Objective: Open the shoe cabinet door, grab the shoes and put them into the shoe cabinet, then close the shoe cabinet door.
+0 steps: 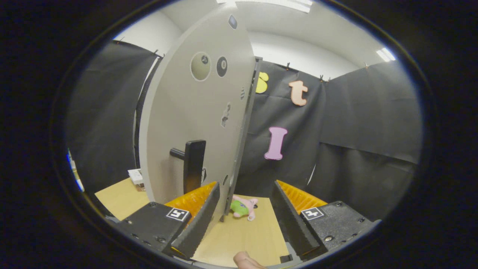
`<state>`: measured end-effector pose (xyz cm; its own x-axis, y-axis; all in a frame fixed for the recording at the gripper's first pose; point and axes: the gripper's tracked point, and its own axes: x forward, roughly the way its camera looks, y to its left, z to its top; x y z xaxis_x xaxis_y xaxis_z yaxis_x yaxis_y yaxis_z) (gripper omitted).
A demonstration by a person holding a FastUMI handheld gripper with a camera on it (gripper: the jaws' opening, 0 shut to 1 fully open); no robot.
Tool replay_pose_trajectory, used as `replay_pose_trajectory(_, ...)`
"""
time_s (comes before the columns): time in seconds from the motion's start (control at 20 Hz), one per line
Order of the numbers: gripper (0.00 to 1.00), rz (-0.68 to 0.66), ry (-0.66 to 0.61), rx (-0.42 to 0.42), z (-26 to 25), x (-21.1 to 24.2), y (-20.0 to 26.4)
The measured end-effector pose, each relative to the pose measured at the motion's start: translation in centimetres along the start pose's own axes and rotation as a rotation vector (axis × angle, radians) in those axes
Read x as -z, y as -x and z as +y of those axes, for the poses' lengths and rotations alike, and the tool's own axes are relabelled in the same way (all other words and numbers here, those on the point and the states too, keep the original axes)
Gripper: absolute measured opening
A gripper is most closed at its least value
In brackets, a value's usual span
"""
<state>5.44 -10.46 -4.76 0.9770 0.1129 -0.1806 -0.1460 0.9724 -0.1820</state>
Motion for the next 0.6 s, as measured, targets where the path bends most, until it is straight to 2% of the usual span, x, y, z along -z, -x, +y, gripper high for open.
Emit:
replay_pose_trajectory(0.15,0.94,-0.005,0.018,-0.045,4.8,-0.7,-0.5)
replay_pose_trajectory(0.35,0.93,0.019,-0.07,-0.12,10.5,-1.0,-1.9)
replay_pose_trajectory(0.6,0.99,0.019,-0.142,-0.144,14.7,-0.5,-4.9)
